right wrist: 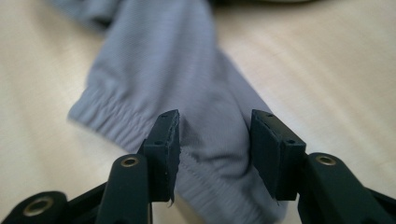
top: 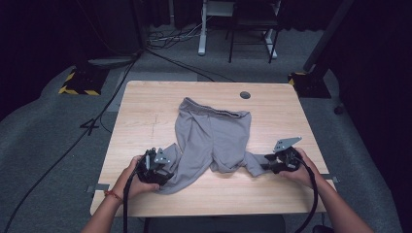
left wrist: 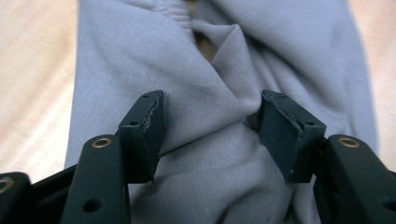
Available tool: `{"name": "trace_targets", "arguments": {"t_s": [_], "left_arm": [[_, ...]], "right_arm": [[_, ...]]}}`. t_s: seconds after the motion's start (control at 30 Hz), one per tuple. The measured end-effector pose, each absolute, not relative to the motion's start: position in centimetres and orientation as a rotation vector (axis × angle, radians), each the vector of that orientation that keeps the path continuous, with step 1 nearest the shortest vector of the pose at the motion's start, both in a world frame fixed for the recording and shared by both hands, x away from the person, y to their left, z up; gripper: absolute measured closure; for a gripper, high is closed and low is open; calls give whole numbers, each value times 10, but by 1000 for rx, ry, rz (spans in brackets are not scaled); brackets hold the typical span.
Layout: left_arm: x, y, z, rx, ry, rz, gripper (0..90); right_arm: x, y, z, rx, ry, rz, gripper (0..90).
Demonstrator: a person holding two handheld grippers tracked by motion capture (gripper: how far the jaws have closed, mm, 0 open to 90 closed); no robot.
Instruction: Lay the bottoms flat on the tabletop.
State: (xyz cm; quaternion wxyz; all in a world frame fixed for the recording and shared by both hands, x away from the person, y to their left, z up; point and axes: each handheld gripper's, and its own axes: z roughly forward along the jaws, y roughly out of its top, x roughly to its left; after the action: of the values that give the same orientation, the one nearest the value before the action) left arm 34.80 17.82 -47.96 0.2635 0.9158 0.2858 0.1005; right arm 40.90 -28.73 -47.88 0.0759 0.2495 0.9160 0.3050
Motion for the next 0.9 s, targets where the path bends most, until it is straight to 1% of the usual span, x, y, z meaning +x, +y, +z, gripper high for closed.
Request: {"name": "trace_targets", "arguments": {"t_s": [0.23, 0.3, 0.37, 0.43, 0.57, 0.63, 0.73, 0.8, 0.87, 0.9], "left_arm": [[313, 158, -478, 2514, 680, 212, 429], [306, 150, -477, 2518, 650, 212, 421], [301, 142, -474, 2528, 597, 211, 401], [300, 134, -470, 2529, 562, 253, 376], [317, 128, -457, 2471, 569, 292, 352], [332, 125, -454, 2451, 579, 317, 329], [363, 118, -458, 2429, 638, 350, 330], [385, 112, -462, 2425, 660, 358, 352], [404, 107, -467, 2437, 683, 371, 422], [413, 105, -470, 2439, 699, 365, 441]], "right_arm": [[357, -268, -476, 578, 2899, 895, 526], [346, -259, -476, 521, 2909, 888, 506], [340, -251, -475, 470, 2929, 890, 459], [338, -244, -471, 431, 2926, 886, 446], [350, -241, -452, 457, 2837, 997, 434], [361, -241, -442, 500, 2761, 1055, 430], [386, -236, -437, 583, 2653, 1094, 434], [405, -226, -441, 601, 2617, 1079, 461], [424, -216, -449, 609, 2632, 1073, 498], [433, -212, -454, 619, 2623, 1051, 500]]}}
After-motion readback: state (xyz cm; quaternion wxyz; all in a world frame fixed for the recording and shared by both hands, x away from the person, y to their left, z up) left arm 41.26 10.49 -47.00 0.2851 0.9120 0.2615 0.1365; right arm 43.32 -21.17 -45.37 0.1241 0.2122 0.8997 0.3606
